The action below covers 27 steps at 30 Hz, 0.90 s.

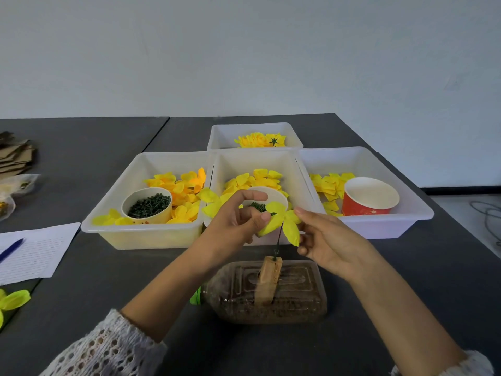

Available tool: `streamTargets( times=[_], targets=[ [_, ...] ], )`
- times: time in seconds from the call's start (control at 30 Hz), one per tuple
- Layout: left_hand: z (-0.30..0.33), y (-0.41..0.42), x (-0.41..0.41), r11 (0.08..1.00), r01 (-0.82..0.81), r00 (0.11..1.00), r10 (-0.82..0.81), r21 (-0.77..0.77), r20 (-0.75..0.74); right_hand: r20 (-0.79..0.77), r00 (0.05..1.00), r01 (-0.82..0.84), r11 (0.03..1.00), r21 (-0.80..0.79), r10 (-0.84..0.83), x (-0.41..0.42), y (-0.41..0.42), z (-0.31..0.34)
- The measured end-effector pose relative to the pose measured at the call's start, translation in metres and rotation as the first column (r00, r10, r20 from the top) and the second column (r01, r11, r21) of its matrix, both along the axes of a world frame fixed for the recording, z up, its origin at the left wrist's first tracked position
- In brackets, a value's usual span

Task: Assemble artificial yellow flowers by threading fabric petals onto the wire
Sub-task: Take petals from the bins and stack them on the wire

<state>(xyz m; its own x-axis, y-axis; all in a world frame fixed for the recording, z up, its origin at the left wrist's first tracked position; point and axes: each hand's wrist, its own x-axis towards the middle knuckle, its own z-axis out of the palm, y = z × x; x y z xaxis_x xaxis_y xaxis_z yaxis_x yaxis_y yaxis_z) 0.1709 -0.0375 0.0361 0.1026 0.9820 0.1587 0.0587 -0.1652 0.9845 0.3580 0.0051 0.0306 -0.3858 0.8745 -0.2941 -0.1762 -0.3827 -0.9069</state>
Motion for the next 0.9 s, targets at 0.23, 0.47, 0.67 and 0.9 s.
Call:
streamTargets(
  times=[0.23,0.47,0.67,0.9],
  targets=[
    [-0.011,0.0,-0.005,0.996,0.048,0.997,-0.043,-0.073,0.069,-0.019,0.999,0.029,0.999,0.041,-0.028,0.004,0.001,0.0],
    [-0.026,-0.002,-0.008,0.991,0.036,0.999,-0.04,-0.131,-0.022,0.119,0.993,0.021,0.999,-0.048,-0.016,0.008,-0.001,-0.017],
    [-0.039,-0.002,-0.01,0.985,0.013,0.976,-0.051,-0.174,-0.214,0.335,0.942,-0.003,1.0,0.029,-0.006,0.007,-0.01,-0.027],
    [-0.037,-0.006,-0.015,0.981,0.003,0.927,-0.076,-0.196,-0.368,0.599,0.801,-0.121,0.974,0.189,-0.016,0.009,-0.015,-0.027]
  ],
)
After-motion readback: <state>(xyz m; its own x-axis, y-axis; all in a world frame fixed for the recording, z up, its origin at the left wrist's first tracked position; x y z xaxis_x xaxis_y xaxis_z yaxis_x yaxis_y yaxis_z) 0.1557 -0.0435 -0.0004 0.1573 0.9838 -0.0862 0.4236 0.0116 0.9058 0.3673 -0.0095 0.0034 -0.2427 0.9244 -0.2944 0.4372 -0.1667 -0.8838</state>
